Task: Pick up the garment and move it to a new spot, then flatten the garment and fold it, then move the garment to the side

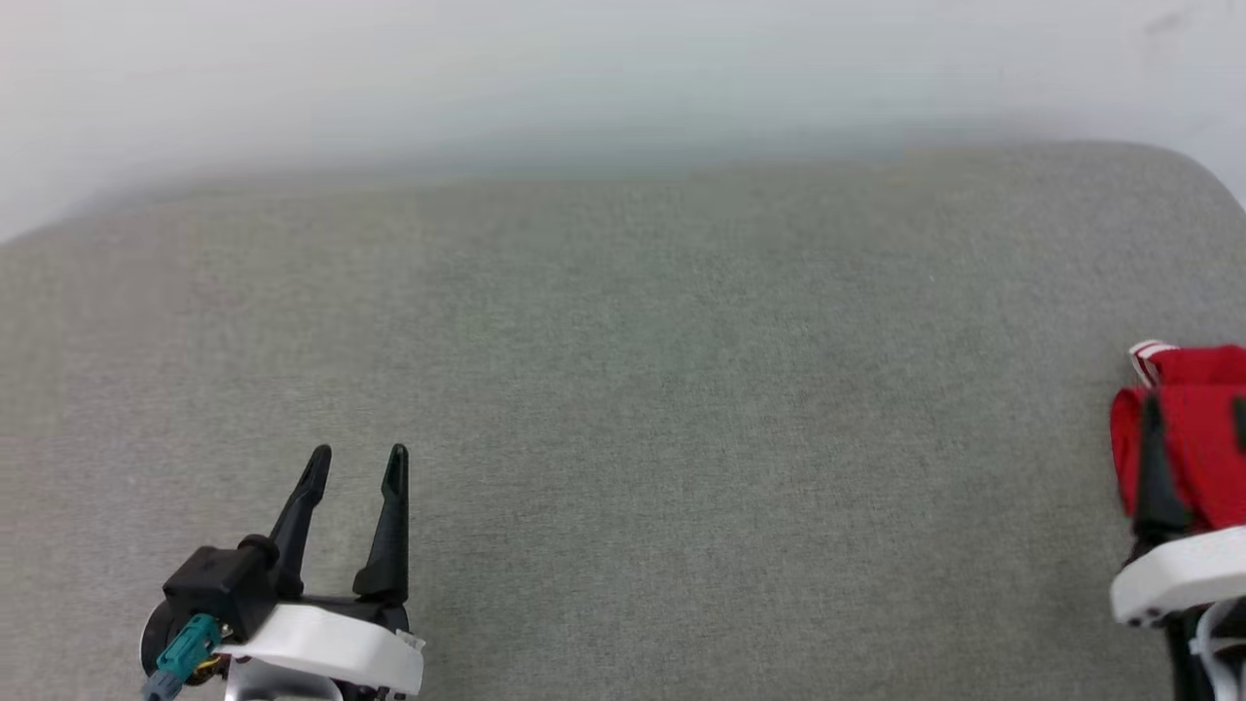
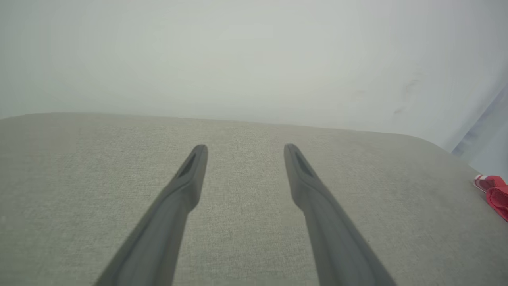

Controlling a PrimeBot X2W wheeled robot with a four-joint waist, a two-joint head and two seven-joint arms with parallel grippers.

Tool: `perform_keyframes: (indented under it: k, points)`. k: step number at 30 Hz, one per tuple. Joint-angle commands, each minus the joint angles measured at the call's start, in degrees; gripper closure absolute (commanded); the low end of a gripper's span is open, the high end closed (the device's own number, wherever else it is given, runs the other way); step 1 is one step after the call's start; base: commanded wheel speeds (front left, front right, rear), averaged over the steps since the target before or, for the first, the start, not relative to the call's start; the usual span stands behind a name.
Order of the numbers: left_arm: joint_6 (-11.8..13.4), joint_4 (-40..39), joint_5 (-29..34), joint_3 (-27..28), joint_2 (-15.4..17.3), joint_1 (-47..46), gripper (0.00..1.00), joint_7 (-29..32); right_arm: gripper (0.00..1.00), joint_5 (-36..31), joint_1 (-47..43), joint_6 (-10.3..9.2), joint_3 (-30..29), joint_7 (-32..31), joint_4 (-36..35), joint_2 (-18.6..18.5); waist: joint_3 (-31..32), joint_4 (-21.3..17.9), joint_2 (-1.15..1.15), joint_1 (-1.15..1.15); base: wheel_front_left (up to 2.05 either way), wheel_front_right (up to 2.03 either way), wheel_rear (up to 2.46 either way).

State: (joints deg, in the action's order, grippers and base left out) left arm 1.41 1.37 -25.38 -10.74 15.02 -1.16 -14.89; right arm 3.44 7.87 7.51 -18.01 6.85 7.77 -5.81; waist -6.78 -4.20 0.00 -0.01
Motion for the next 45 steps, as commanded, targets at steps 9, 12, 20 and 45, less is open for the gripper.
perform_keyframes:
  k: [9, 12, 20, 45]
  points:
    - [-0.12, 1.94, 2.27, 1.49, -0.78, 3.27, 0.00, -0.39, 0.00, 1.88, -8.86, -0.05, 8.27, -3.54, -9.50, 2.68, 5.80, 3.71, 0.00, 0.01, 0.00, 0.00, 0.00]
    - [-0.49, 2.44, 3.08, 2.00, -0.96, 3.74, 0.00, -0.40, 0.00, 2.61, -10.85, -0.05, 10.12, -4.06, -12.07, 2.88, 6.53, 4.35, 0.00, 0.01, 0.00, 0.00, 0.00]
    - [-1.60, 2.50, 5.81, 4.12, -2.70, 3.58, 0.00, -0.41, 0.00, 5.84, -15.55, -0.05, 11.13, -6.07, -17.46, 2.95, 6.88, 5.28, 0.00, 0.01, 0.00, 0.00, 0.00]
    - [-4.99, 6.01, 9.42, 6.68, -6.21, 2.43, 1.00, 0.36, 1.00, 5.22, -15.02, 0.00, 11.23, -7.35, -16.58, 2.89, 6.82, 4.94, 0.00, 0.02, 0.00, 0.00, 0.00]
